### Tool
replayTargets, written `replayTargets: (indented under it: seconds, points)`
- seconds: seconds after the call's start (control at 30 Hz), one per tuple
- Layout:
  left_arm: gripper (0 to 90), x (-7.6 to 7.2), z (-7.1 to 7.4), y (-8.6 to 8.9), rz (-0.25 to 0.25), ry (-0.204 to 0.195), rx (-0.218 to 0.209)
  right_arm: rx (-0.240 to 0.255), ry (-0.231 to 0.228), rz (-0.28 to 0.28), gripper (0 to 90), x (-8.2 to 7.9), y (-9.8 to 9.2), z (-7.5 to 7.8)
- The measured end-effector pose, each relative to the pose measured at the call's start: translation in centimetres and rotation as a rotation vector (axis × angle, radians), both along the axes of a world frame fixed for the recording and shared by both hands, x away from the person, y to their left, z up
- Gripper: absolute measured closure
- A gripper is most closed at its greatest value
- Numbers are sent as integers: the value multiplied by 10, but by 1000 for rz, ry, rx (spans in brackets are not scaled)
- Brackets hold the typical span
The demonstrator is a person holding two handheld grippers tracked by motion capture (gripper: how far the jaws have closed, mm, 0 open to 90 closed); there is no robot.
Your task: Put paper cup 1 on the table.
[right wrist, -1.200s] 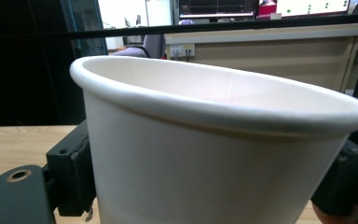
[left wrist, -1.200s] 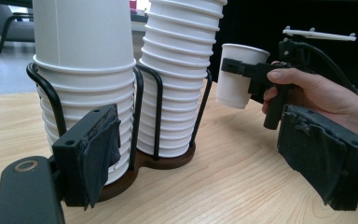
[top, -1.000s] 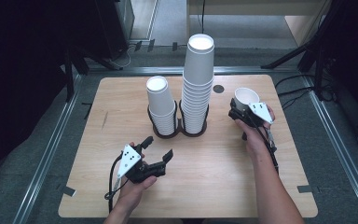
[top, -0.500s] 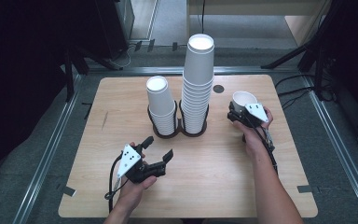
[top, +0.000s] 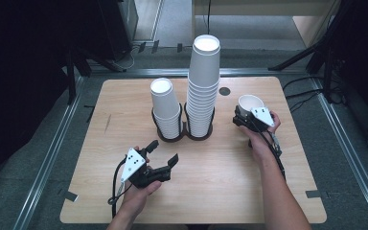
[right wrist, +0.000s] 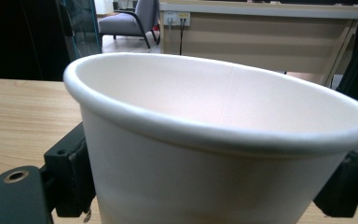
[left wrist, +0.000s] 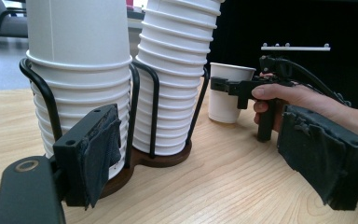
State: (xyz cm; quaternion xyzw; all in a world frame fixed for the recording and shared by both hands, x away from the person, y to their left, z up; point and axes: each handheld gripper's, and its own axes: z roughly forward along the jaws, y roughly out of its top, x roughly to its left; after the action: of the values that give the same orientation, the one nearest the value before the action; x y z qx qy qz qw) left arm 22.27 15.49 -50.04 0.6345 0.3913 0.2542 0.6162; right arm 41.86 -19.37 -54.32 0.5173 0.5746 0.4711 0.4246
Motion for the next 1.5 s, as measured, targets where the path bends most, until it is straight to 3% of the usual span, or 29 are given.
replayTargets:
  seconds: [0.47, 0.6, 0.77, 0.87, 0.9, 1.1, 1.37, 1.47, 1.5]
  points:
    - [136, 0, 1, 0, 8, -1, 3, 7, 48, 13, 97, -4, 0, -1]
    - [136, 0, 1, 1, 12, -3, 2, 27, 76, 49, 0, -6, 1, -2]
    - [136, 1, 1, 1, 14, -4, 2, 55, 111, 68, 0, -10, 5, 5]
    - [136, 0, 1, 0, 16, -4, 6, 33, 109, 79, 0, -12, 5, 6]
    - [136, 0, 2, -1, 25, -10, 9, -4, 104, 84, 0, -15, 4, 9]
    - [136, -5, 9, -7, 18, -36, 10, 19, 101, 91, 0, -25, -5, 17]
    - [136, -5, 10, -14, 13, -27, 23, 15, 80, 131, 0, -45, -15, 29]
    - [137, -4, 12, -17, 28, -37, 33, -13, 86, 149, 0, -53, -18, 35]
    - [139, -4, 13, -18, 41, -39, 44, -53, 92, 149, 0, -58, -19, 39]
